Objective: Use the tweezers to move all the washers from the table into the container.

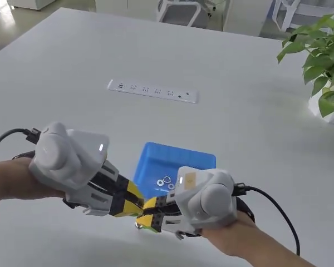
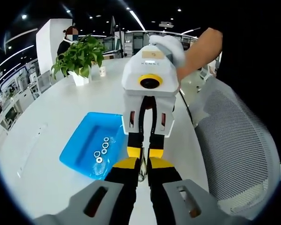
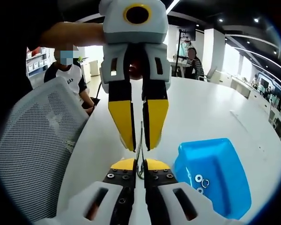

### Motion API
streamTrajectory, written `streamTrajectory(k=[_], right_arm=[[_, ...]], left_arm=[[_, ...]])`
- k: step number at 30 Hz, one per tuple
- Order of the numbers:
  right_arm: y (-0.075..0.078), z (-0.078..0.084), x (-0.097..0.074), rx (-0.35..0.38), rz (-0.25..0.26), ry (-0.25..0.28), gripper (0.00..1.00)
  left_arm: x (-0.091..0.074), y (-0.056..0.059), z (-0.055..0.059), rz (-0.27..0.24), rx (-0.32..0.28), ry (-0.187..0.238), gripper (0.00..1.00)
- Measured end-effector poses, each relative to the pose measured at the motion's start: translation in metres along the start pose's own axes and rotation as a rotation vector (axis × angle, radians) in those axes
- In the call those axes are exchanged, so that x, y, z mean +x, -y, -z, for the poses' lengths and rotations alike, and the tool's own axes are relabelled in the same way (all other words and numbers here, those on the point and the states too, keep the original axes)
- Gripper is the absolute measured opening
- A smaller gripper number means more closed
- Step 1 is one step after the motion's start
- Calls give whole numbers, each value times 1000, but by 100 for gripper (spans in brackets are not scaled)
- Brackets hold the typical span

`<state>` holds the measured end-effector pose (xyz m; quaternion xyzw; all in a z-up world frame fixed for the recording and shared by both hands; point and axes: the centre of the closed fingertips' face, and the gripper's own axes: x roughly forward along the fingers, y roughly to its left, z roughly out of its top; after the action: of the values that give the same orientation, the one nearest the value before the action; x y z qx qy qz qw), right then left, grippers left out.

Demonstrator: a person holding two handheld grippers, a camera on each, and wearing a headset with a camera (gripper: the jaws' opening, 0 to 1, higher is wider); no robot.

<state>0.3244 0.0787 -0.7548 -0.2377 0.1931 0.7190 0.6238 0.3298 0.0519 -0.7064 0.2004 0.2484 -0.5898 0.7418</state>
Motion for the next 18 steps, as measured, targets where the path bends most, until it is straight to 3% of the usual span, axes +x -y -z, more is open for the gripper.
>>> streamTrajectory(k=[11,18], right_arm=[[-2,-6,-12,-18,9,-2,7],[2,-13,-25,-16,22,7,7]], left_arm=[[-12,3,-9,-35,-47,55,22],[-15,6,-9,-72,-97,72,34]])
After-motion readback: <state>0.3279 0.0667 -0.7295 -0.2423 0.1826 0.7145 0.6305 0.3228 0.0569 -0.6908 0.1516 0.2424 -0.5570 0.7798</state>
